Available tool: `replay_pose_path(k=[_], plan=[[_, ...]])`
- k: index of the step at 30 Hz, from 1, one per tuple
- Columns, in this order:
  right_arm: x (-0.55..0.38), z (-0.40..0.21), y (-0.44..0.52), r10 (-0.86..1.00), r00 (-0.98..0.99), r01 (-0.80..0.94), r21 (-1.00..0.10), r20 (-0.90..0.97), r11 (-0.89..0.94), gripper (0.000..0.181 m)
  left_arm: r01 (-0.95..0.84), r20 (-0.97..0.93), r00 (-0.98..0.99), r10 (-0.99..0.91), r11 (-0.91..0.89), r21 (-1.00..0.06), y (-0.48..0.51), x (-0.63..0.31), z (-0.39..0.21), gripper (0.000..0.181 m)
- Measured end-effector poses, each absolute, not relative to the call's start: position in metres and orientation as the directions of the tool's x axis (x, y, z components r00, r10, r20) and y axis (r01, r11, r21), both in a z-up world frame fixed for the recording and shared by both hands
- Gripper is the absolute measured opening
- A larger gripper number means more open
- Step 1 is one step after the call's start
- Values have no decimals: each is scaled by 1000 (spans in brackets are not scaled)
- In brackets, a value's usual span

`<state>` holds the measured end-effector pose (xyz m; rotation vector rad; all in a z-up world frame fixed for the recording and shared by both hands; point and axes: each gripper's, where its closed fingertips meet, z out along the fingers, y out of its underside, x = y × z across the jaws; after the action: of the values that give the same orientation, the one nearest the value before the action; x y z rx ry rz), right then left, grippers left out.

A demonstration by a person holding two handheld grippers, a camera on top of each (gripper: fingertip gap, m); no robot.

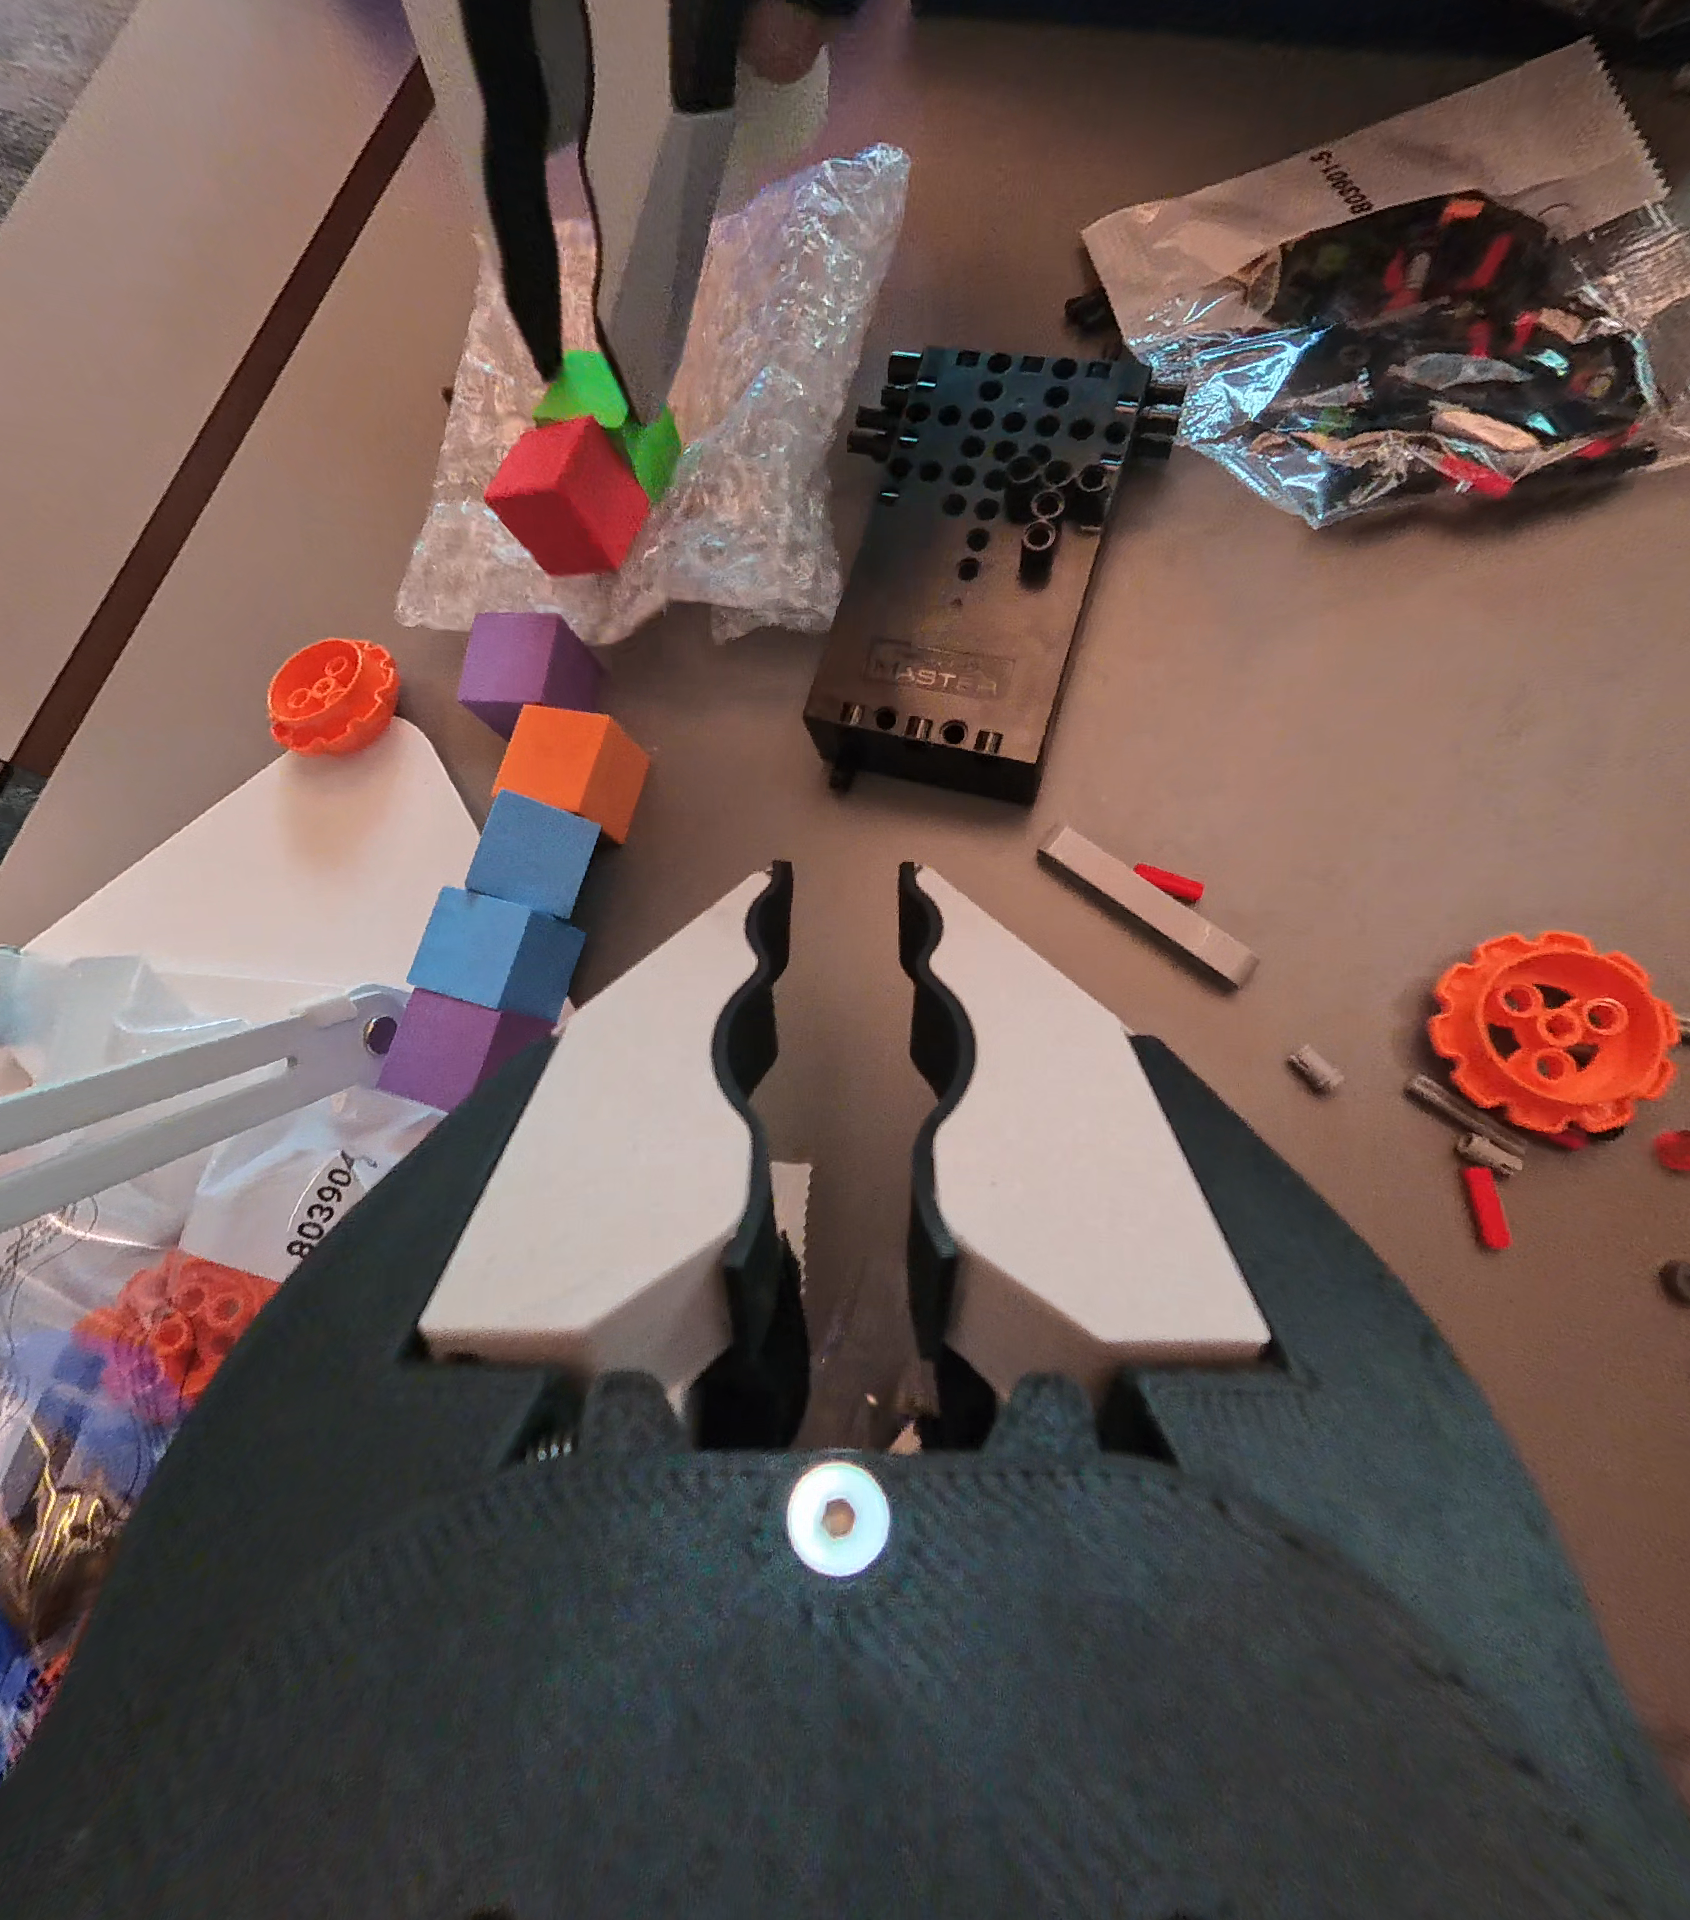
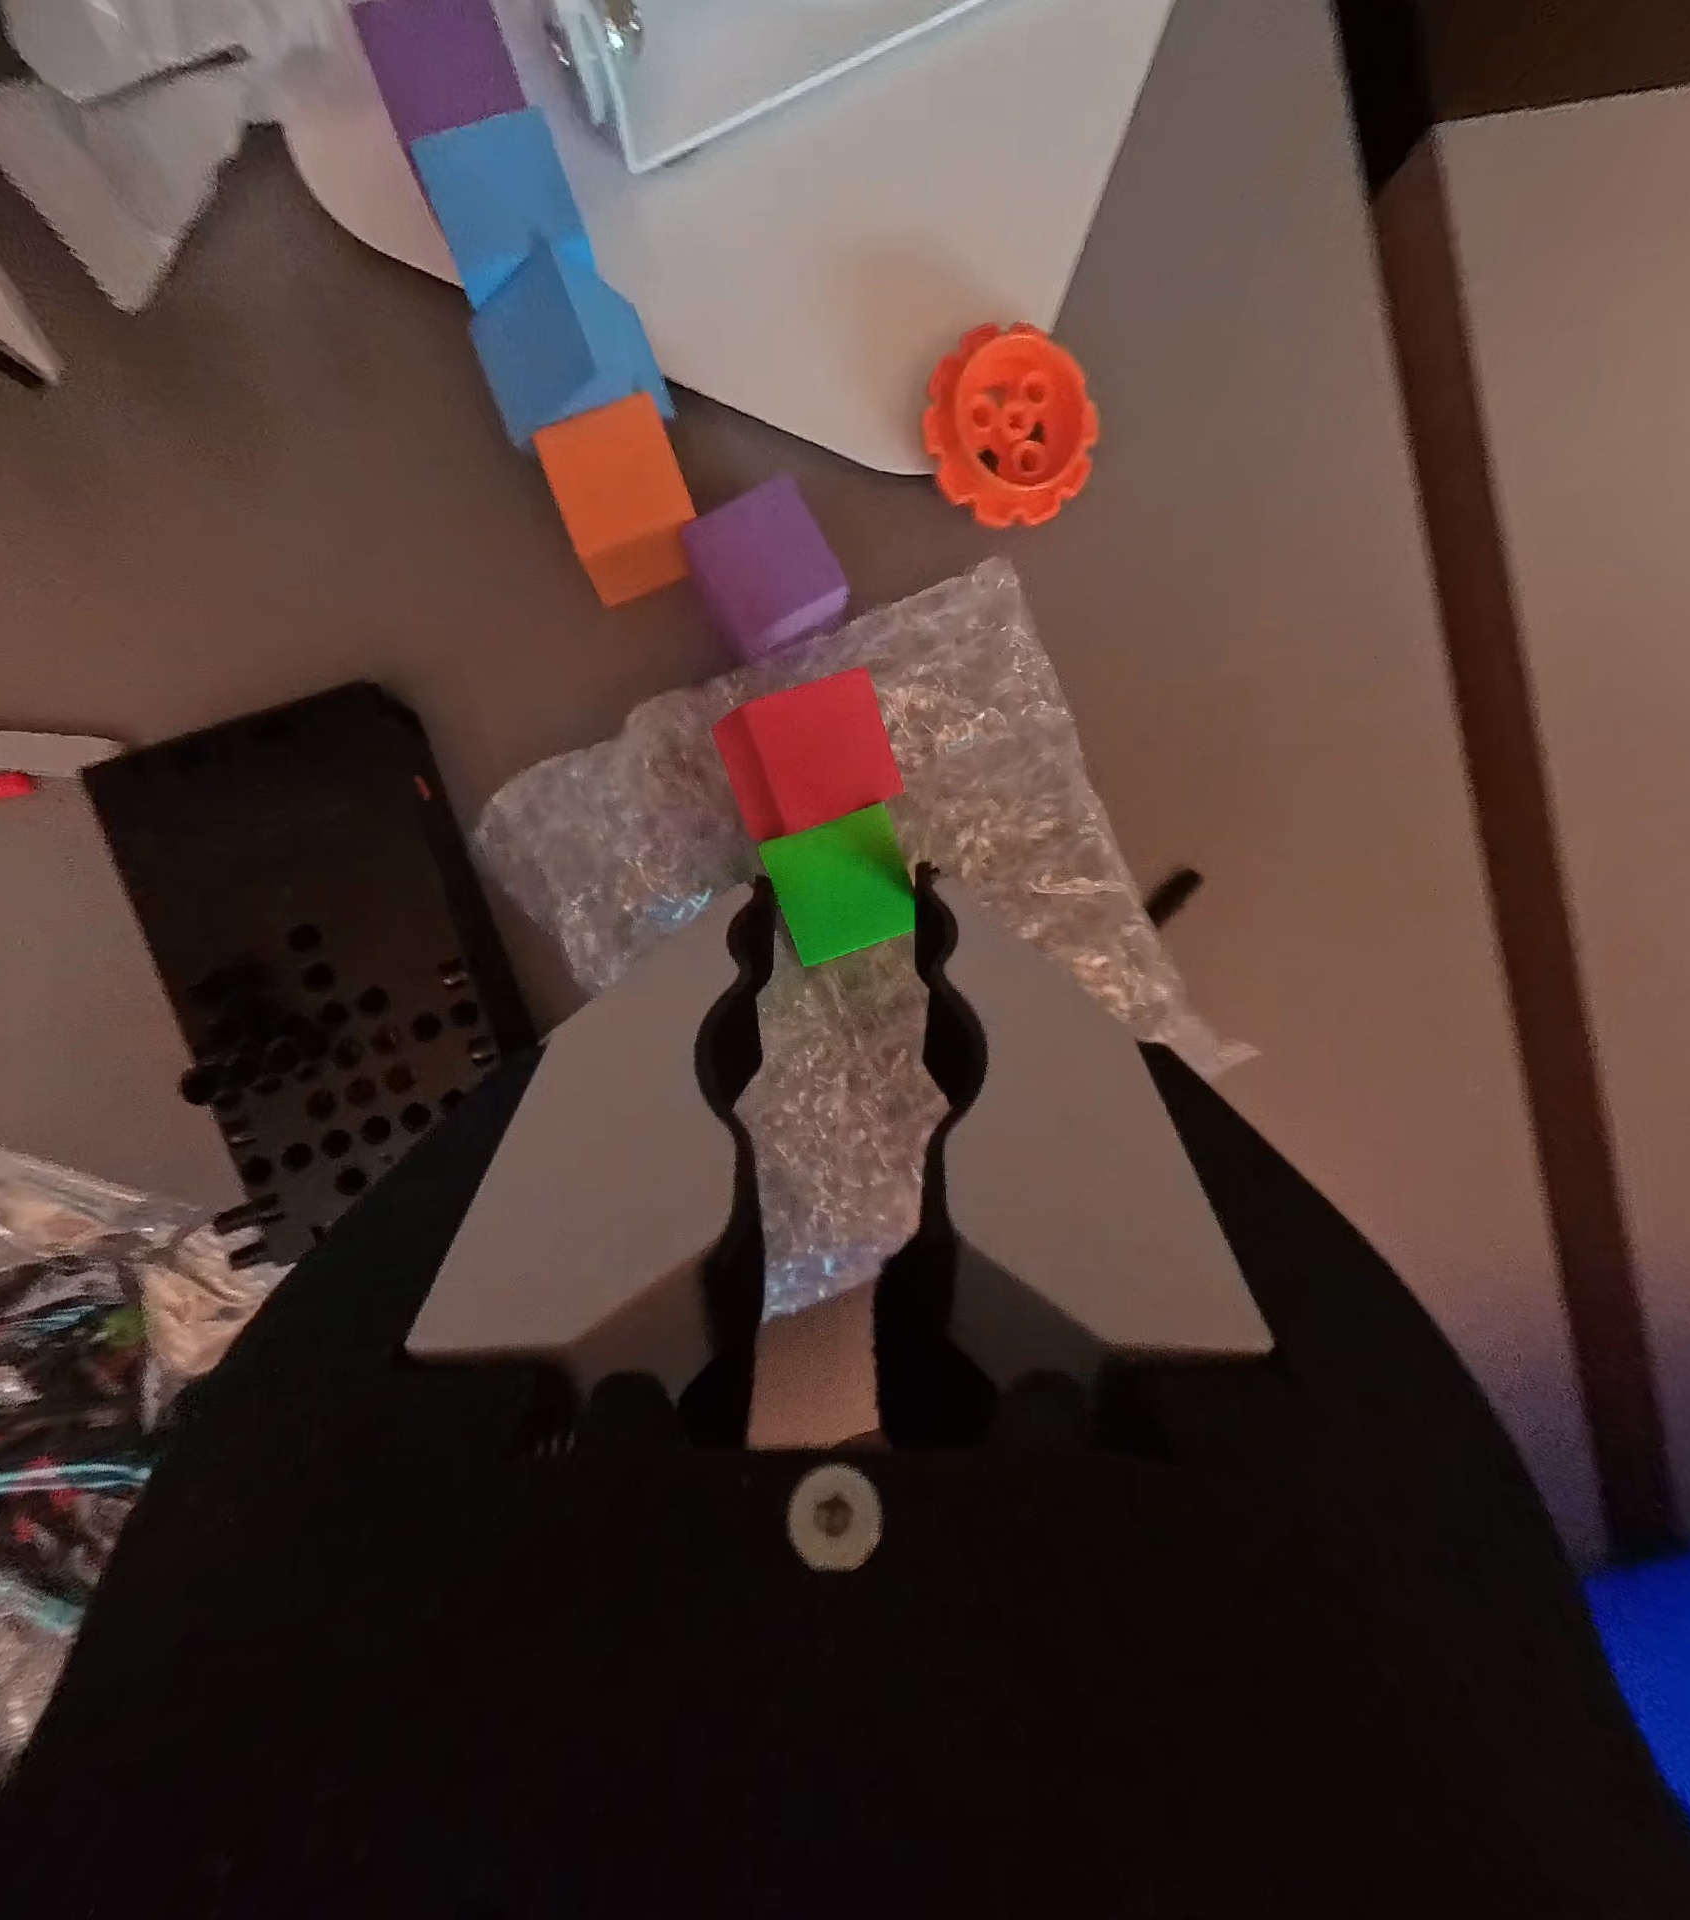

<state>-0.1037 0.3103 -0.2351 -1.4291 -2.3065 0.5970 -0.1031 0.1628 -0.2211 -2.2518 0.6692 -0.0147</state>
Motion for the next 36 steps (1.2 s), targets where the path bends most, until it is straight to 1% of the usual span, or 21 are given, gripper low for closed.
replay_pose_path(k=[2, 7, 9, 12, 17, 19, 22, 25, 29, 31, 33, 34, 36], plan=[[-105, -237, 309, 908, -418, 761, -534, 30, 368, 25, -464, -196, 861, -470, -566, -681, 163, -103, -223, 19], [-100, -213, 321, 915, -401, 755, -548, 45, 359, 25, -466, -195, 861, -470, -575, -673, 163, -104, -226, 19], [-91, -205, 328, 912, -406, 769, -518, 55, 374, 24, -467, -192, 859, -474, -575, -672, 164, -103, -227, 19], [-80, -207, 341, 911, -405, 806, -443, 72, 393, 24, -472, -190, 856, -480, -578, -666, 164, -101, -229, 19], [-70, -250, 344, 899, -436, 851, -304, 44, 428, 25, -475, -186, 855, -484, -585, -658, 164, -100, -233, 19], [-72, -253, 342, 901, -433, 851, -313, 37, 422, 25, -474, -183, 855, -486, -586, -657, 164, -100, -234, 19], [-69, -250, 344, 898, -437, 857, -278, 55, 434, 30, -473, -181, 855, -485, -587, -657, 164, -100, -234, 19], [-68, -240, 343, 894, -444, 850, -290, 57, 440, 41, -473, -181, 855, -486, -587, -657, 164, -100, -234, 19], [-84, -221, 331, 895, -443, 821, -380, 47, 427, 42, -471, -180, 856, -485, -587, -659, 164, -100, -233, 19], [-94, -221, 325, 894, -444, 813, -395, 52, 427, 43, -471, -179, 856, -485, -590, -656, 164, -100, -235, 20], [-103, -223, 317, 900, -436, 815, -418, 15, 402, 44, -471, -179, 857, -484, -591, -655, 164, -100, -235, 20], [-106, -226, 314, 904, -427, 822, -419, -4, 386, 44, -471, -179, 857, -483, -592, -655, 164, -101, -235, 20], [-107, -236, 315, 911, -413, 843, -388, -19, 374, 38, -470, -180, 857, -483, -590, -656, 164, -101, -235, 20]])
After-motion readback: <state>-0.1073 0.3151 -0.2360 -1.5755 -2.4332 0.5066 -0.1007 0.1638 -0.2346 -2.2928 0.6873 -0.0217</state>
